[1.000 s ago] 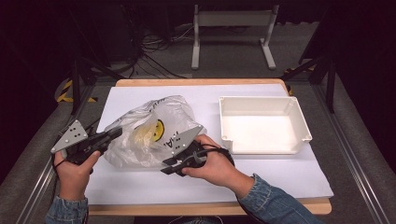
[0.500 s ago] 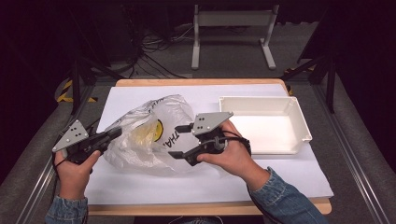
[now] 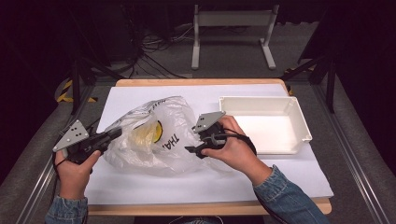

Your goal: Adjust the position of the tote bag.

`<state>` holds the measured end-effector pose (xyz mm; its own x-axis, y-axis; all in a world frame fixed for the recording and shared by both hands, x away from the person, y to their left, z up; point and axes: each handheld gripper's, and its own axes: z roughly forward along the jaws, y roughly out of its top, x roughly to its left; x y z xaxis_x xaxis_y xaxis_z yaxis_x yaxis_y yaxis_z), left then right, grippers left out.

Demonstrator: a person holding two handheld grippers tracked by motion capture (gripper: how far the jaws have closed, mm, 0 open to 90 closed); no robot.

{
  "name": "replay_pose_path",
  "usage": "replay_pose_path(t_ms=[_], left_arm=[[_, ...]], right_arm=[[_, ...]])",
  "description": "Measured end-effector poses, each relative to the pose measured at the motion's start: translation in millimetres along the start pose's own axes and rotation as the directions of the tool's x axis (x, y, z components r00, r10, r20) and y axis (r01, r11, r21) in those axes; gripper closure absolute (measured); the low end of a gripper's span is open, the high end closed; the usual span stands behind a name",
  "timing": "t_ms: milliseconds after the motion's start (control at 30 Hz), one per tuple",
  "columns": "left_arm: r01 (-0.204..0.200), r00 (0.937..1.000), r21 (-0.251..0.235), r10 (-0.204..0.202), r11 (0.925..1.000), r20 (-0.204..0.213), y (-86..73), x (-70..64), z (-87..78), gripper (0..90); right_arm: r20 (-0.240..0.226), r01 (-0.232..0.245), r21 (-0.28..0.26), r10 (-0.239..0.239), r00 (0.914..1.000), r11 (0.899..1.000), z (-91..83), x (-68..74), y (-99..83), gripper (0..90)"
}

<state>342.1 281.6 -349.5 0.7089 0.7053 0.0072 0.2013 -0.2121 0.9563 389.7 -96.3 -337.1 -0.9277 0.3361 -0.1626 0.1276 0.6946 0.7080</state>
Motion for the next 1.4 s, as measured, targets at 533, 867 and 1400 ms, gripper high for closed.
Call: replay_pose_path(t_ms=[533, 867, 1400], left_arm=[[-0.025, 0.9995, -0.042, 0.024, 0.9988, -0.020, -1.4, -1.1, -22.4, 88.8], [-0.028, 0.9930, -0.018, 0.026, 0.9994, -0.116, -4.8, 9.1, -15.7, 88.4], [0.028, 0.9823, -0.011, -0.030, 0.9995, -0.185, -8.7, 35.6, 14.5, 88.7]], right_arm=[[-0.032, -0.160, -0.252, 0.157, 0.9871, 0.954, -43.3, -32.5, 11.1, 89.3], [-0.091, -0.313, -0.298, 0.299, 0.9498, 0.902, -22.8, -79.9, 27.6, 89.3], [-0.019, -0.388, -0.296, 0.401, 0.9158, 0.872, 19.4, -122.2, 35.1, 86.2]])
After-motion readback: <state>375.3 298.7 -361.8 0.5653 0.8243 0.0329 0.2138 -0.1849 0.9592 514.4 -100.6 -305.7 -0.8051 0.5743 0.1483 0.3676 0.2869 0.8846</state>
